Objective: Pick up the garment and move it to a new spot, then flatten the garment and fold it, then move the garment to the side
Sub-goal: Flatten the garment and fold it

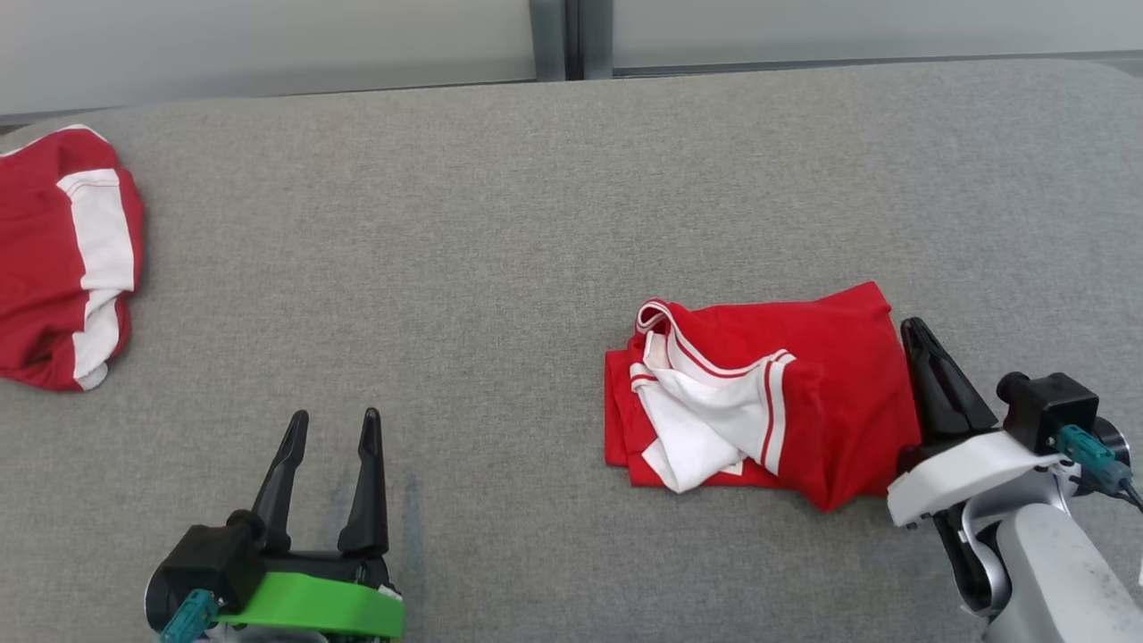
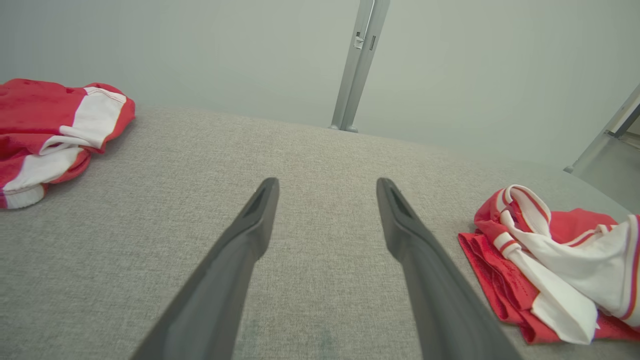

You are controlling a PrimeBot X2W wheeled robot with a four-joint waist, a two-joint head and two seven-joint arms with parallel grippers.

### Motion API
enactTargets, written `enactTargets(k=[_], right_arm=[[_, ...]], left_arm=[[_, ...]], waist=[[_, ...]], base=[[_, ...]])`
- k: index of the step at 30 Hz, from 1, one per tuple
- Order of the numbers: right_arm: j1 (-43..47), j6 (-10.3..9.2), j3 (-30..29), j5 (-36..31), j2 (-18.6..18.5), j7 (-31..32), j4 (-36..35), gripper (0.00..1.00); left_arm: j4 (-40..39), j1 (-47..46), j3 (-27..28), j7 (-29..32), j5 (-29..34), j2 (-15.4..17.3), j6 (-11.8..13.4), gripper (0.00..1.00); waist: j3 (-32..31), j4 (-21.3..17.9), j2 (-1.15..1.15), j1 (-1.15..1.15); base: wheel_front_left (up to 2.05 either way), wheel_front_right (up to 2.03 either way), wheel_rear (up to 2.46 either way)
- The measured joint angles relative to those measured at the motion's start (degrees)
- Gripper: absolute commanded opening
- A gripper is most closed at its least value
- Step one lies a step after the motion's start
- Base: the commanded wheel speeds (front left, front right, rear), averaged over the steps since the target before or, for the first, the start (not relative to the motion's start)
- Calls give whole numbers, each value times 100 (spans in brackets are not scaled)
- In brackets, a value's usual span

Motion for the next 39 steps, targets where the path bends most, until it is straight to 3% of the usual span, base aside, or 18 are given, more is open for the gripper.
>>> enactTargets(k=[11, 31, 38, 39], right_arm=[[-126, 0, 357, -301, 190, -2, 553, 0], [-247, 0, 2070, -215, 296, -1, 787, 0], [-339, 0, 2108, -174, 349, -2, 703, 0], [-332, 0, 2065, -212, 342, -2, 633, 9]], left_arm=[[-40, -180, -75, 0, 21, -4, 0, 100], [127, -272, -75, 0, -5, -7, 0, 100], [110, -173, 43, 0, -13, -8, 0, 100], [105, -147, 57, 0, -13, -8, 0, 100]], waist=[[281, 327, 0, 0], [202, 536, 0, 0], [58, 499, 0, 0], [31, 480, 0, 0]], base=[[0, 0, 0], [0, 0, 0], [0, 0, 0], [0, 0, 0]])
